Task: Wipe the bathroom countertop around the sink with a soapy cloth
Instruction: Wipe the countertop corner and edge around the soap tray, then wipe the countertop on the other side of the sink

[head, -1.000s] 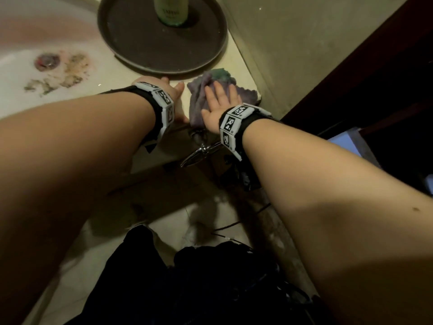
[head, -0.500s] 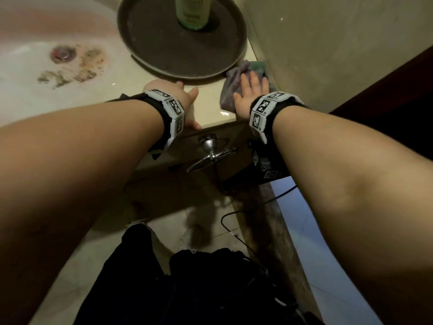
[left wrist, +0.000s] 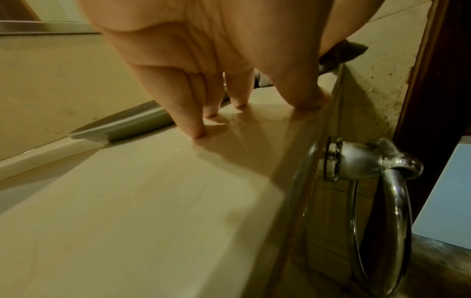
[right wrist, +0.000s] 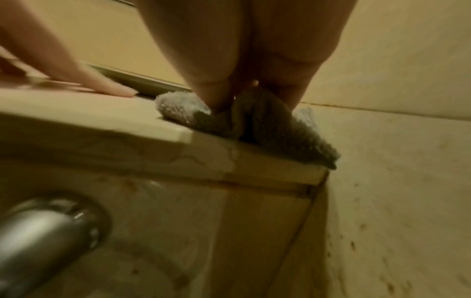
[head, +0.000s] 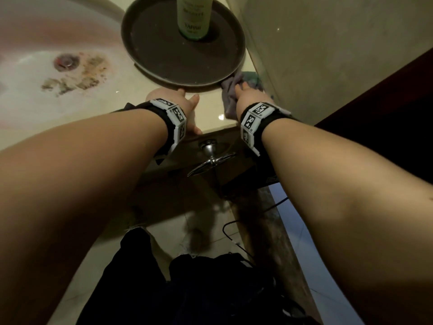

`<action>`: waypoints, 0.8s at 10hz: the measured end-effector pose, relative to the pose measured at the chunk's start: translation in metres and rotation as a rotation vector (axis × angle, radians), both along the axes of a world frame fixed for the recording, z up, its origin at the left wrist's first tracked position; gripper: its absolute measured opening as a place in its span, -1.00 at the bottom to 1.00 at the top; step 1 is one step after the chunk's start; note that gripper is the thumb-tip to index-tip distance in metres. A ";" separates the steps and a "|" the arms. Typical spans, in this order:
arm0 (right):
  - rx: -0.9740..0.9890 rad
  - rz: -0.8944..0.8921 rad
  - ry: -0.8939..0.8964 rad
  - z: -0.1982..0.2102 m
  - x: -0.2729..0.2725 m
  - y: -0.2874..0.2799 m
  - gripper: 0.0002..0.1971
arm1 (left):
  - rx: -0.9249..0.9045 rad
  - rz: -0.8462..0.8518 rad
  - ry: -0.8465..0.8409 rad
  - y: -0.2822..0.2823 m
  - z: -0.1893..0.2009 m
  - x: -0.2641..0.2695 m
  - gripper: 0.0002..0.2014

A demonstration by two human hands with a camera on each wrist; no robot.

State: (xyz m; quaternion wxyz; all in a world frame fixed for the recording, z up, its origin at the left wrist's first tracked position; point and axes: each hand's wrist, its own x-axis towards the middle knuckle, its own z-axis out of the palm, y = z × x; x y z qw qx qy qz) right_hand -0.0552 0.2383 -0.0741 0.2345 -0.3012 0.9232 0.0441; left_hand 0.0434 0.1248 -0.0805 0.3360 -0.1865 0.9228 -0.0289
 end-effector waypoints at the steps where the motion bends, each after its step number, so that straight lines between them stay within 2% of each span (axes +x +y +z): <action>1: -0.114 -0.029 -0.013 0.007 0.017 0.015 -0.50 | 0.018 0.014 0.012 0.004 0.005 0.008 -0.07; 2: -0.234 -0.141 -0.149 0.022 0.021 0.019 -0.55 | 0.065 0.021 0.024 0.001 0.012 0.022 -0.21; 3: -0.373 -0.235 -0.331 0.034 0.023 0.012 -0.61 | 0.088 0.037 0.067 -0.013 0.024 0.040 -0.49; 4: -0.507 -0.349 -0.516 0.043 0.030 -0.004 -0.62 | -0.008 0.104 0.096 -0.032 0.041 0.064 -0.56; 5: -0.547 -0.382 -0.573 0.051 0.043 -0.027 -0.79 | -0.086 0.150 0.092 -0.056 0.061 0.092 -0.50; 6: -0.583 -0.384 -0.664 0.062 0.066 -0.059 -0.75 | -0.102 0.189 0.105 -0.077 0.082 0.130 -0.51; 8: -0.689 -0.390 -0.857 0.089 0.138 -0.129 -0.72 | -0.089 0.372 0.170 -0.127 0.098 0.213 -0.55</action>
